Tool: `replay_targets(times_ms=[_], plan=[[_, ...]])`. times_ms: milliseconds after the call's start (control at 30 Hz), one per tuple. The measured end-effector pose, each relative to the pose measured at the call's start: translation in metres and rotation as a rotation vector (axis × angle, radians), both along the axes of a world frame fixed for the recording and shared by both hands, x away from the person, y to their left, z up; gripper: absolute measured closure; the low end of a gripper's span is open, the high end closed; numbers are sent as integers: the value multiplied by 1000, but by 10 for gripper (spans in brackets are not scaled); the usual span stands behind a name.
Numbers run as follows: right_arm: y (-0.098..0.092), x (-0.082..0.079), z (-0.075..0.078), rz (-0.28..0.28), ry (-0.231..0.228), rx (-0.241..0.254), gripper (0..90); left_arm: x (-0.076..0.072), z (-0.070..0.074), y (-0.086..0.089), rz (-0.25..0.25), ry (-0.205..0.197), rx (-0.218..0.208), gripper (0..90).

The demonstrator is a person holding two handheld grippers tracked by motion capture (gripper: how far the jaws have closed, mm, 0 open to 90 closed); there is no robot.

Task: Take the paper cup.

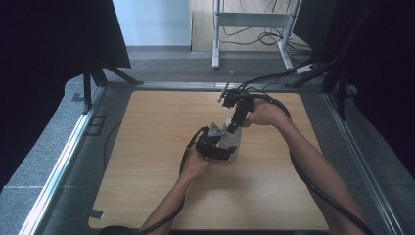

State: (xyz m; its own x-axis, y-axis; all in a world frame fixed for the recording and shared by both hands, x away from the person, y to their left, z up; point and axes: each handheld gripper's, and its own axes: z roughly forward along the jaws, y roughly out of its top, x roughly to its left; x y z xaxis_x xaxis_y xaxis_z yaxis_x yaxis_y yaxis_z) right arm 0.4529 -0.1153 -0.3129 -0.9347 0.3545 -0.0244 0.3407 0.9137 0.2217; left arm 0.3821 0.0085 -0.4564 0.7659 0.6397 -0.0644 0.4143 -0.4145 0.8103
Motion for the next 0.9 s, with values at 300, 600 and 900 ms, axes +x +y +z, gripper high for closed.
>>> replay_targets(times_ms=[300,600,900], plan=[[12,6,3,8,41,-74,357,-1,0,0,0,-5,12,230],[14,9,8,-4,49,-107,369,-1,-1,0,1,-12,24,240],[12,7,27,-3,26,-87,371,0,-1,0,-5,-13,31,247]])
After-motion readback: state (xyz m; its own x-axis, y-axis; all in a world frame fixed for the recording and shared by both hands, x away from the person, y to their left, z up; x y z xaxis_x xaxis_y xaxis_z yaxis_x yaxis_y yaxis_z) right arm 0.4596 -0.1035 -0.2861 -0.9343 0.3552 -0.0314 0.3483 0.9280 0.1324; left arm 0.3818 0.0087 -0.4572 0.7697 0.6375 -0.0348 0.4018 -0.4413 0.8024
